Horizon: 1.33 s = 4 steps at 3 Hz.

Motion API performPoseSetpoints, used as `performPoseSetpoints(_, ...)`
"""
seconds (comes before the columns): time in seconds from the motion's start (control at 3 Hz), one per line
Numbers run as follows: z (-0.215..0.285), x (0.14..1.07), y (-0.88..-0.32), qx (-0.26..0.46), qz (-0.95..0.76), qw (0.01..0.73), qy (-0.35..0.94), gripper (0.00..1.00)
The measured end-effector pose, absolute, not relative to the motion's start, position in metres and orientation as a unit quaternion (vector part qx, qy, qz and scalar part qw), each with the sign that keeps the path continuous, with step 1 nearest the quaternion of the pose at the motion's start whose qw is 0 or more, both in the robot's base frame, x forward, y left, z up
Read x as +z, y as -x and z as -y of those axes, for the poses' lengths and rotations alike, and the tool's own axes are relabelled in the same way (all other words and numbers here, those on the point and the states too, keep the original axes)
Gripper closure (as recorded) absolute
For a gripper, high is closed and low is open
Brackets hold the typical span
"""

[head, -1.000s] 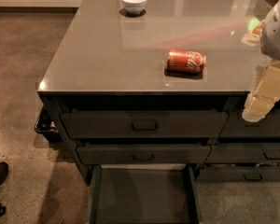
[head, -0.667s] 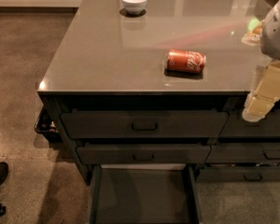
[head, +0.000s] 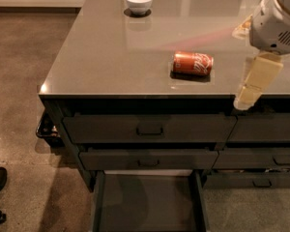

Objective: Place coke can into bottom drawer

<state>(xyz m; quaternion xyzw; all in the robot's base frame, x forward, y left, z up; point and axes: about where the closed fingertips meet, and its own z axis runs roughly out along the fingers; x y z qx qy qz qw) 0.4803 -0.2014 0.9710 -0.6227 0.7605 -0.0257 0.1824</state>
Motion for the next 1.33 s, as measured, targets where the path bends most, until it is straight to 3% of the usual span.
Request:
performPoseSetpoints(0.67, 0.193, 0.954, -0.537, 0.006, -0.729, 0.206, 0.653, 0.00)
performPoseSetpoints(1.33, 0.195, 0.955, -0.558, -0.001, -0.726, 0.225, 0.649, 0.00)
